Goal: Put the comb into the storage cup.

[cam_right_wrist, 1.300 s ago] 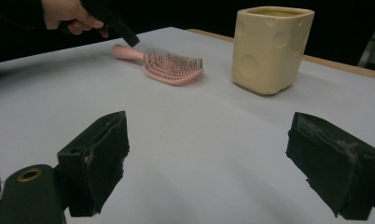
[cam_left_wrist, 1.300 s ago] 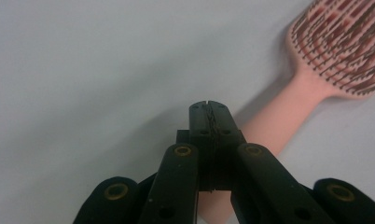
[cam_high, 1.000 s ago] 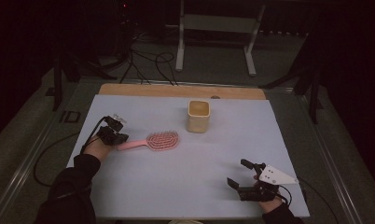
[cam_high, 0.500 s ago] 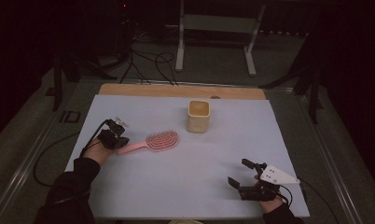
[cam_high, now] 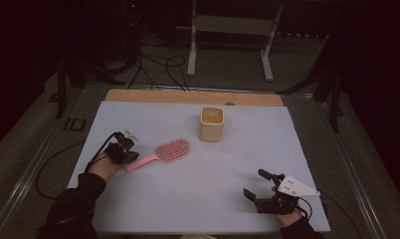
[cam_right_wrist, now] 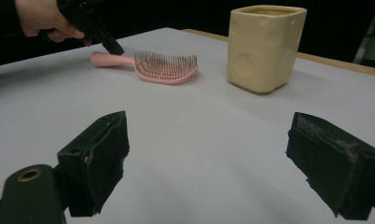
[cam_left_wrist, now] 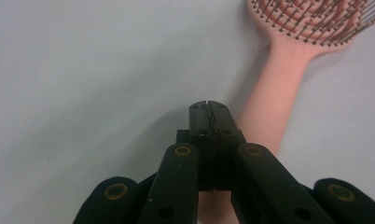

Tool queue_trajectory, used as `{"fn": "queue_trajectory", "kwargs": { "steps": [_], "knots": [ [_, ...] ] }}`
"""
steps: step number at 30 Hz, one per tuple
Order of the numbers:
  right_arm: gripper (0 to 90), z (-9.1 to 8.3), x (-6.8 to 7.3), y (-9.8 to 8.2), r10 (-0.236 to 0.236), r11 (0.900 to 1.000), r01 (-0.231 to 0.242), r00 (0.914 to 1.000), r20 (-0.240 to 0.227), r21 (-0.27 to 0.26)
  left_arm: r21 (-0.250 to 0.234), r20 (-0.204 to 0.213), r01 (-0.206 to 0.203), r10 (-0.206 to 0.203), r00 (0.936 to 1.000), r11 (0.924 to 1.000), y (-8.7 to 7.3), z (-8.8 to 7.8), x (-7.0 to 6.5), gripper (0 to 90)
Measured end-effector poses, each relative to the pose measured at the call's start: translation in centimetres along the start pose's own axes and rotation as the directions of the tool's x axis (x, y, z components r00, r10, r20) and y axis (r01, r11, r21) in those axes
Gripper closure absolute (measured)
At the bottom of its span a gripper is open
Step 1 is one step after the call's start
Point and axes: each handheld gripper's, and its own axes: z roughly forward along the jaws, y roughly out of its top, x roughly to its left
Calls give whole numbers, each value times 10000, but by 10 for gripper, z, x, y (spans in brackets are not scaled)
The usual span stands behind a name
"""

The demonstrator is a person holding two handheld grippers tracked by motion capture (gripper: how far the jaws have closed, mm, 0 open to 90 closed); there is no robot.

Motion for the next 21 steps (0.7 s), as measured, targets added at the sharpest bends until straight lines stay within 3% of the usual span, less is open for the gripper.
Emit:
{"fn": "queue_trajectory", "kwargs": {
  "steps": [21],
  "knots": [
    [123,0,-1,0,-54,9999,53,9999,93,121,272,529,-538,523,9972,9982,-13,-6,-31,900]
  ]
}}
